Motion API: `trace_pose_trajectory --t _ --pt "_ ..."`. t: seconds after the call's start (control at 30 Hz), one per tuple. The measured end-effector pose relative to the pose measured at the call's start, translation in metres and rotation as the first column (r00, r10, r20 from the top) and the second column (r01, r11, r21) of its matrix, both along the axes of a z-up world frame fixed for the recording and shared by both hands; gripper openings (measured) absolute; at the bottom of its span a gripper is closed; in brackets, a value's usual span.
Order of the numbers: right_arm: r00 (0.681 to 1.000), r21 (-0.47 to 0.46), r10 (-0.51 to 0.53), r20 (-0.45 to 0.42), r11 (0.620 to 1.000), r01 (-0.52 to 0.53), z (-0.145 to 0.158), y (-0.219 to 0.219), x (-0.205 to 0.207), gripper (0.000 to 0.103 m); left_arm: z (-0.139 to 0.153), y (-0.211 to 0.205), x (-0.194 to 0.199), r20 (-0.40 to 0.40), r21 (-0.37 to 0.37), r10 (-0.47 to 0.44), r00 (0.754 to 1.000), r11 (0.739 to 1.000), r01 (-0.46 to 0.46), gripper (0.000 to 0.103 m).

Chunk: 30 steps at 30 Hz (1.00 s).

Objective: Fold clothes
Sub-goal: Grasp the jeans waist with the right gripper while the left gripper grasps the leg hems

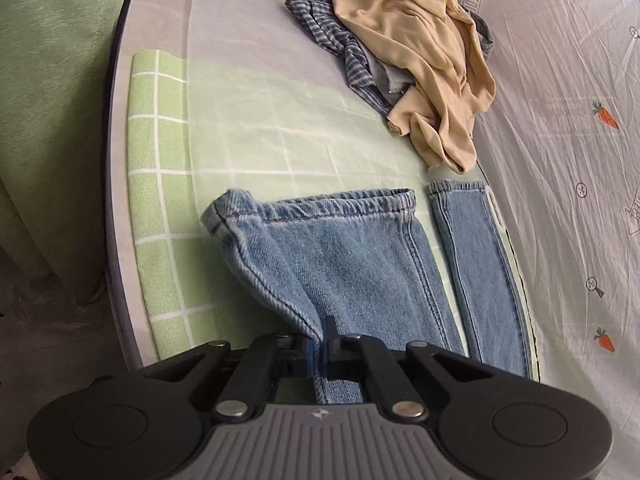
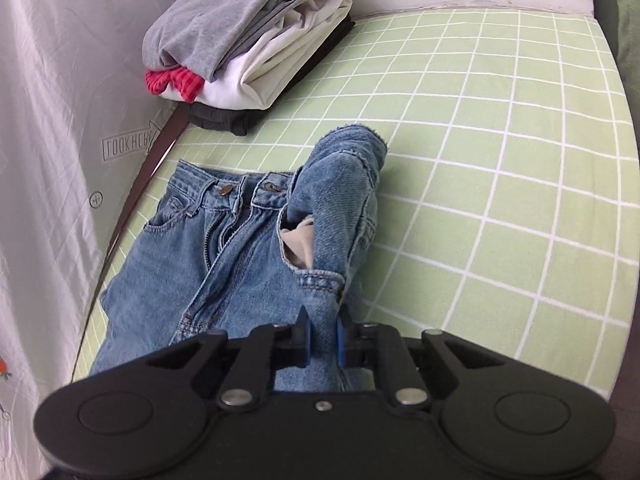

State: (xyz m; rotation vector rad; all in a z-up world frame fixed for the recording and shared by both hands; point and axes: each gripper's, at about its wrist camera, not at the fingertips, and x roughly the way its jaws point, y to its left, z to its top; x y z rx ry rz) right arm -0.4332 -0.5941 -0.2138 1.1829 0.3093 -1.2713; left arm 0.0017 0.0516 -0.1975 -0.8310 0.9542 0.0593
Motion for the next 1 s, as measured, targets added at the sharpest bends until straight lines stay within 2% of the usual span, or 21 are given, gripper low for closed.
trace_pose_trajectory --t 0.07,0.13,0.33,0.43,0.5,0.57,0.67,0.77,0.9,1.0 --pt "1.0 -0.017 -0.015 0.003 1.0 0.015 0.009 0.006 -0.001 0.01 0.011 0.0 -0.001 0.037 0.012 -0.009 0.999 1.0 0.009 0.003" --pt "1.0 -0.044 -0.019 -0.004 0.999 0.019 0.024 0.014 0.002 0.009 0.029 0.003 -0.004 0.105 -0.014 0.0 0.994 1.0 0.001 0.003" --pt "0.997 -0.155 -0.033 0.066 0.987 0.043 0.079 0.039 -0.002 0.009 0.093 0.016 -0.002 0.244 -0.046 0.048 0.969 0.998 -0.038 0.003" --pt "0.993 -0.202 -0.041 0.107 0.977 0.062 0.106 0.051 -0.006 0.009 0.13 0.008 0.002 0.319 0.027 -0.004 0.948 1.0 -0.005 0.003" --pt "0.996 -0.241 -0.036 0.08 0.969 0.054 0.116 0.055 -0.002 0.009 0.146 -0.004 0.01 0.356 0.098 -0.071 0.932 0.994 0.038 0.003" --pt "0.999 -0.26 -0.034 0.026 0.965 0.039 0.115 0.054 0.004 0.009 0.147 -0.016 0.018 0.358 0.149 -0.112 0.927 0.987 0.062 0.003" --pt "0.998 -0.205 -0.043 -0.045 0.978 0.032 0.098 0.049 0.013 0.009 0.128 -0.028 0.035 0.296 0.152 -0.097 0.95 0.987 0.053 0.003" --pt "0.996 -0.133 -0.085 -0.025 0.988 0.081 0.085 0.051 0.013 0.009 0.113 -0.031 0.047 0.257 0.099 -0.069 0.964 0.994 0.045 0.003" --pt "0.991 -0.14 -0.128 -0.048 0.983 0.12 0.084 0.052 0.019 0.009 0.112 -0.041 0.066 0.256 0.123 -0.081 0.963 0.991 0.051 0.003" --pt "0.989 -0.147 -0.146 -0.012 0.979 0.143 0.092 0.041 0.027 0.009 0.117 -0.052 0.085 0.267 0.058 -0.063 0.962 0.997 0.049 0.003"
